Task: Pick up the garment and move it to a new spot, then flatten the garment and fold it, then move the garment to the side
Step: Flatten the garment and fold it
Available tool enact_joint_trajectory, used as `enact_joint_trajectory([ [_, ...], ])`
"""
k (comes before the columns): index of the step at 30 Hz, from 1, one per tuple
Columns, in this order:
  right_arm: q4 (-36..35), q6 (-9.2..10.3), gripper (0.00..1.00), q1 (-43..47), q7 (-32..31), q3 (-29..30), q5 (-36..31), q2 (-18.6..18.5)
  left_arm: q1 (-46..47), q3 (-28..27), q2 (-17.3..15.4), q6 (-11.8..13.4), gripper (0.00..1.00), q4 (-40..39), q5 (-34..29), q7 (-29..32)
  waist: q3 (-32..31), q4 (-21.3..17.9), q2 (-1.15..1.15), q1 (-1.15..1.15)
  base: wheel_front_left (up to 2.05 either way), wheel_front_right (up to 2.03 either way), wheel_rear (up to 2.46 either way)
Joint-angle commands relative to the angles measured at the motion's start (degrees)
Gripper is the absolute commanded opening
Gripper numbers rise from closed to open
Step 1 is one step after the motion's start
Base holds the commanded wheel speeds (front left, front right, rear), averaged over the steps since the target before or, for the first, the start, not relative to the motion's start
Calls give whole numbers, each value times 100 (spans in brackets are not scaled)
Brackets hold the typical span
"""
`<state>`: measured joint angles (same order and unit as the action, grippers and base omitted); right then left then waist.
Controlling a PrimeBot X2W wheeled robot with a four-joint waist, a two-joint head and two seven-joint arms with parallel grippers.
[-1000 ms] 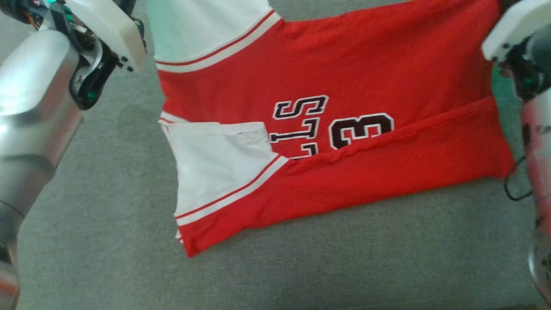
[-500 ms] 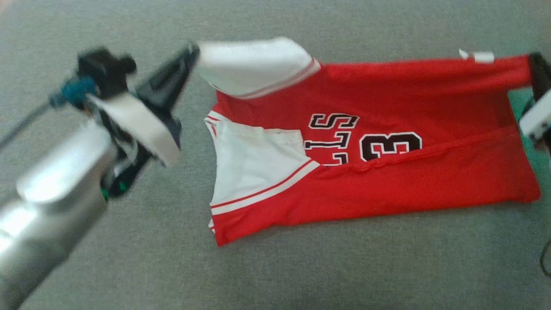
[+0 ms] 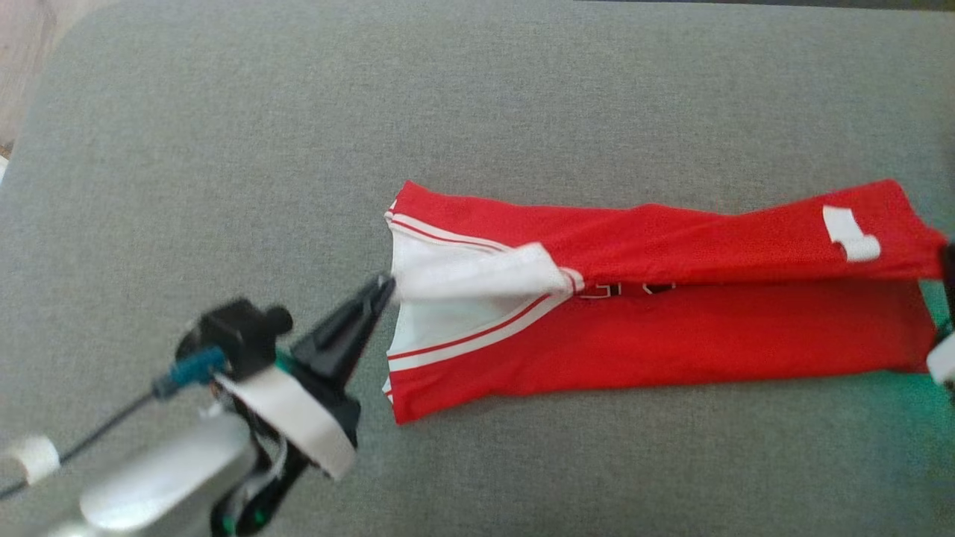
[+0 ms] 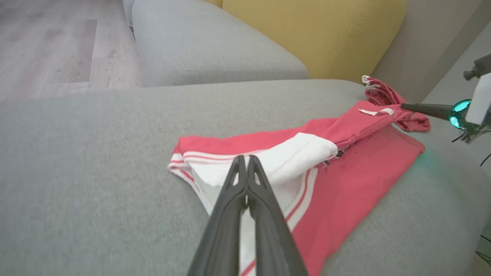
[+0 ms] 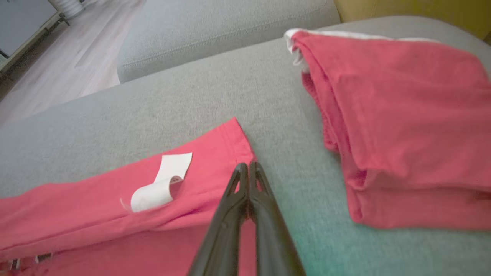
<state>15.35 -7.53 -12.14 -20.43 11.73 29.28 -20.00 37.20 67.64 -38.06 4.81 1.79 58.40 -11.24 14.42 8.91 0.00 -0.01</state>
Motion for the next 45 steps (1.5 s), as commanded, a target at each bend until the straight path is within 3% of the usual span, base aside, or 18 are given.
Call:
enact_joint_trajectory([
  [1,-398,4,0,194,-91,96,-82,4,-57,-154,-262,131,0,-242,-1,-72,-11,2,0,1,0,0,0],
  [6,-709,4,0,523,-175,399,-294,353,-469,-37,-116,290,0,-311,47,-167,6,4,0,1,0,0,0],
  [7,-724,4,13,550,-141,461,-385,424,-530,-50,-60,314,0,-301,66,-196,8,5,0,1,0,0,0],
  [8,-743,4,100,582,-109,488,-466,492,-586,-94,2,377,84,-280,66,-234,10,10,0,1,0,0,0],
  [9,-749,4,100,608,-83,545,-517,578,-641,-150,68,468,100,-252,45,-270,9,15,0,1,0,0,0],
  [14,-868,4,100,775,78,860,-614,955,-1004,-668,491,1144,100,-177,-506,-368,-64,79,0,1,0,0,0],
  [16,-846,4,100,765,174,1062,-646,1085,-1499,-1490,972,1659,100,-316,-1210,-372,-138,156,0,1,0,0,0],
  [17,-846,4,100,765,174,1062,-646,1085,-1499,-1490,972,1659,100,-316,-1210,-372,-138,156,0,1,0,0,0],
  [20,-638,4,100,589,197,1229,-704,1164,-2023,-2093,1400,1921,100,-408,-2044,-373,-230,254,0,1,0,0,0],
  [26,144,4,100,186,104,1620,-1092,1060,-2803,-2876,2130,2009,100,-680,-3418,-374,-384,532,0,1,0,0,0],
  [32,1070,4,100,29,-136,1960,-1500,950,-3217,-3123,2529,1778,100,-734,-4159,-375,-498,848,0,1,0,0,0],
  [33,1178,4,93,15,-207,1971,-1484,971,-3267,-3164,2579,1733,100,-737,-4229,-375,-507,889,0,1,0,0,0],
  [35,1322,4,46,-13,-346,1947,-1417,1006,-3362,-3276,2671,1663,100,-738,-4333,-375,-516,936,0,1,0,0,0],
  [36,1356,4,32,-16,-390,1908,-1394,1003,-3399,-3333,2709,1619,100,-741,-4374,-375,-519,950,0,1,0,0,0],
  [37,1380,4,7,-18,-417,1885,-1358,996,-3434,-3388,2740,1568,100,-740,-4412,-375,-523,959,0,1,0,0,0],
  [38,1397,4,0,-19,-427,1876,-1319,989,-3466,-3442,2768,1519,100,-734,-4448,-375,-528,964,0,1,0,0,0],
  [45,1394,4,0,58,-222,1843,-1040,873,-3674,-3818,2923,1260,100,-703,-4685,-375,-654,798,0,1,0,0,0],
])
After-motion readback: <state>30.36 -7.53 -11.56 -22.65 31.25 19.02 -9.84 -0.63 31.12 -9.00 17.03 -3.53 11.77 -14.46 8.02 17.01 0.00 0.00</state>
